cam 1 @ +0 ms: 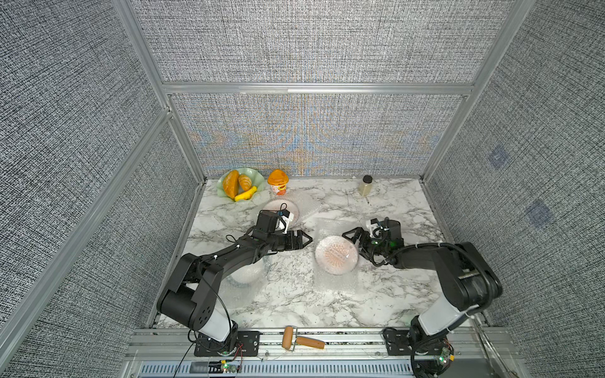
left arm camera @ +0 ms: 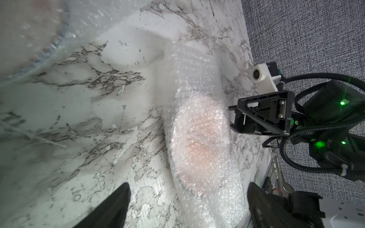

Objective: Unpack dinner plates from bubble wrap
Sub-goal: Adjust the bubble wrap at the center of the board, then unwrap the bubble wrap at the center of the board.

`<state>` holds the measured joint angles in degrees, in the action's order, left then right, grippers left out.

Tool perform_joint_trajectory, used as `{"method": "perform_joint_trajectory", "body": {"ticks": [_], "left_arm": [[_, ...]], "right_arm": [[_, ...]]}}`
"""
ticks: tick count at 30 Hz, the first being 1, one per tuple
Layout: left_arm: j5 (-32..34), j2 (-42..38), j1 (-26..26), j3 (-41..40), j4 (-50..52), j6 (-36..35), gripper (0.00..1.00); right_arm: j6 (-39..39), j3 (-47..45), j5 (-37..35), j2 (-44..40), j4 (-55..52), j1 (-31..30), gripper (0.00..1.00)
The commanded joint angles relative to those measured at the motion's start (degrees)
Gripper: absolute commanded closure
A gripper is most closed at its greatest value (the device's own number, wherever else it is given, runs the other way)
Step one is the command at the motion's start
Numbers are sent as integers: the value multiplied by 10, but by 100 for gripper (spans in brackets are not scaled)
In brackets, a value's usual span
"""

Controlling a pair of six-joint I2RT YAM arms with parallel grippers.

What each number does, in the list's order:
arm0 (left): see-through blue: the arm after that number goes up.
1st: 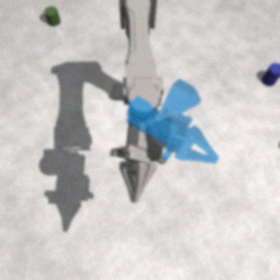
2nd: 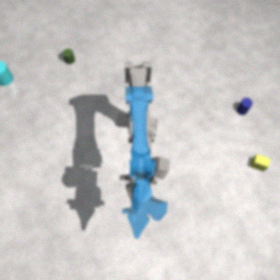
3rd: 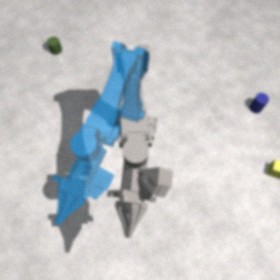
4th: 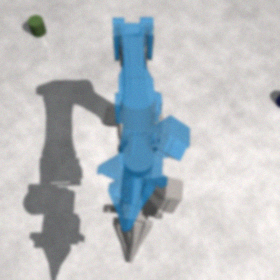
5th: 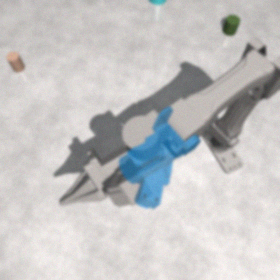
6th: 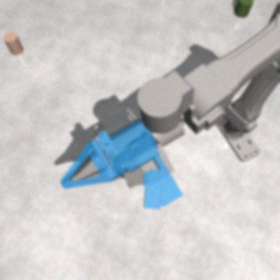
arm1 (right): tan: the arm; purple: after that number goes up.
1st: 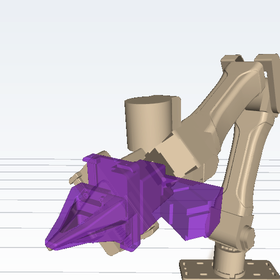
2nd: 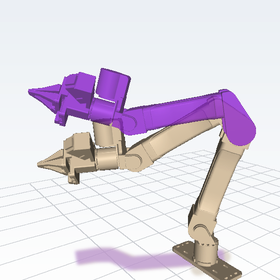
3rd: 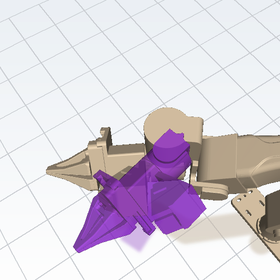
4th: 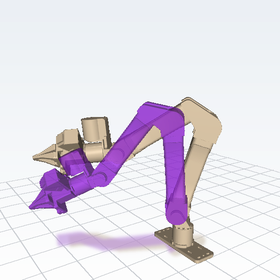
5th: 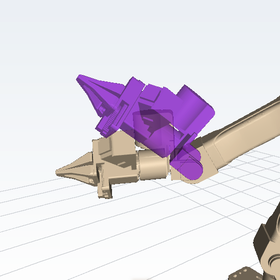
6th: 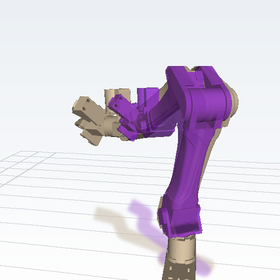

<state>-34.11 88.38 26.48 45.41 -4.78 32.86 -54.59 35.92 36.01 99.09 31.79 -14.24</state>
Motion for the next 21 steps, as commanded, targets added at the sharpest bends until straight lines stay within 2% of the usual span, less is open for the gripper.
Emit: {"method": "perform_joint_trajectory", "body": {"ticks": [1, 4, 8, 12, 14, 16, 21], "left_arm": [[27, -12, 0, 10, 28, -15, 10], [55, -36, 6, 8, 58, -29, 10], [101, -61, 24, 5, 102, -57, 12], [146, -76, 65, 12, 129, -77, 17], [154, -76, 84, 18, 135, -82, 20], [155, -65, 99, 34, 145, -80, 23], [211, -13, 170, 91, 186, -102, 24]], "right_arm": [[-82, 19, 26, 41, 113, -6, 1], [-51, 24, 0, 25, 62, 9, 1], [58, 47, -51, -35, -114, 34, 1], [158, 65, -105, -120, -281, 55, 1], [203, 78, -123, -153, -364, 51, 8], [232, 73, -118, -172, -412, 45, 22], [250, 43, -99, -179, -428, 5, 37]]}}
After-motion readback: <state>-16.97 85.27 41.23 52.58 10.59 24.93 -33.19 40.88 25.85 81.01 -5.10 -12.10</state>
